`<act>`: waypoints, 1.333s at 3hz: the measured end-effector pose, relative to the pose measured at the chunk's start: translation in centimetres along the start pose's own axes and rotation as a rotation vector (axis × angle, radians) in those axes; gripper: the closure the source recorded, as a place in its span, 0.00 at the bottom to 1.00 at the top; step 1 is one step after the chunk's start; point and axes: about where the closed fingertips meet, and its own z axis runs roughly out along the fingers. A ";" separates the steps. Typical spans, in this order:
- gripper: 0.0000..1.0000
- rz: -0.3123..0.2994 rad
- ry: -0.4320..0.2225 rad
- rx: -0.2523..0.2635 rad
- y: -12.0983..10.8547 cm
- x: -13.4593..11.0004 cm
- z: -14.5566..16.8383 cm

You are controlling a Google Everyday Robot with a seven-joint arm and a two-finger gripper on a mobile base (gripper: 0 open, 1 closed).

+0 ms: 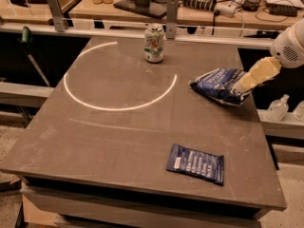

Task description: Move blue chip bag near 7up can

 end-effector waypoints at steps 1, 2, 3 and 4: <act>0.00 0.007 0.032 -0.056 1.4 0.5 1.8; 0.14 0.014 0.069 -0.091 2.3 1.4 2.9; 0.46 0.018 0.086 -0.108 2.9 2.1 3.2; 0.68 0.017 0.085 -0.114 3.1 2.2 3.2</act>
Offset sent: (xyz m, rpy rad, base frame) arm -0.0187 0.0145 -0.0533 0.0107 0.1730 0.0246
